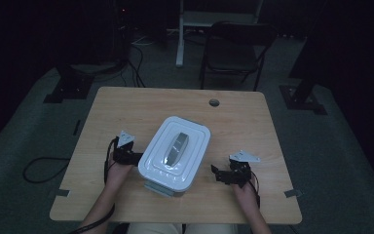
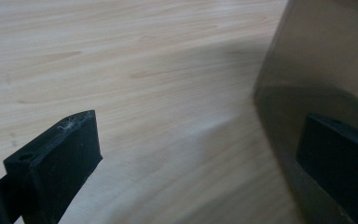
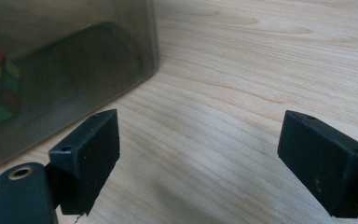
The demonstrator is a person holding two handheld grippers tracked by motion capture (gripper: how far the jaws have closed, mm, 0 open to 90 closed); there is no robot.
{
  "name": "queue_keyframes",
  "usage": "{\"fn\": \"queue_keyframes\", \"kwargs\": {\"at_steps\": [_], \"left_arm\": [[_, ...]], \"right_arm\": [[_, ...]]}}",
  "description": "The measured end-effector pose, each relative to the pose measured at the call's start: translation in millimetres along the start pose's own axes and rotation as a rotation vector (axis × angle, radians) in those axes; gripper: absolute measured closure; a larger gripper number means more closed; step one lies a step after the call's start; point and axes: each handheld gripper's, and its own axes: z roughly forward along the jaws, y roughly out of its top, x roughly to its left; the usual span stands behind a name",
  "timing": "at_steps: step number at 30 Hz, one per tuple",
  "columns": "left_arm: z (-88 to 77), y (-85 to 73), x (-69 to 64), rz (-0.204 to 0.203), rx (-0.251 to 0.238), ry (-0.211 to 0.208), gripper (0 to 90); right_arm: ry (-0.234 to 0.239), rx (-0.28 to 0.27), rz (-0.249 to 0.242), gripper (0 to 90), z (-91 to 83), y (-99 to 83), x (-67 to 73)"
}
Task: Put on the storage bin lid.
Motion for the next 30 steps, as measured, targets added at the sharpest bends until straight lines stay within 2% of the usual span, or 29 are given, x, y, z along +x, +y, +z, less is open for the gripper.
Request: {"fn": "queue_keyframes", "kwargs": {"at_steps": [2, 7, 10, 13, 20, 25, 27, 30], "left_arm": [[-0.9, -1.2, -4.7, 0.005, 0.006, -0.011, 0.5], [-2.4, -1.4, -16.4, 0.038, 0.003, -0.002, 0.5], [-0.7, -2.4, -23.8, 0.03, 0.013, -0.016, 0.5], [0.8, -2.6, -30.6, 0.043, 0.017, -0.009, 0.5], [3.1, 0.7, -46.2, 0.072, 0.039, -0.005, 0.5], [3.7, 2.6, -57.2, 0.101, 0.052, -0.011, 0.5], [3.4, 3.8, -61.0, 0.105, 0.062, -0.008, 0.5], [4.8, 4.5, -67.0, 0.113, 0.07, -0.019, 0.5]], "right_arm": [[0.002, -0.004, 0.014, 12.7, 1.3, -0.2, -0.8], [-0.022, -0.001, 0.008, 13.6, 2.4, 0.6, -1.3], [-0.038, -0.013, 0.016, 14.1, 1.1, 1.2, -1.5], [-0.056, -0.012, 0.006, 14.0, 0.2, 2.1, -0.6], [-0.062, -0.012, 0.0, 13.7, 0.3, 5.2, -1.2], [-0.043, -0.016, -0.007, 13.5, -1.8, 8.9, -0.2], [-0.06, -0.015, -0.01, 13.8, -3.5, 9.6, -0.4], [-0.06, -0.01, -0.007, 13.8, -6.7, 9.1, -5.1]]}}
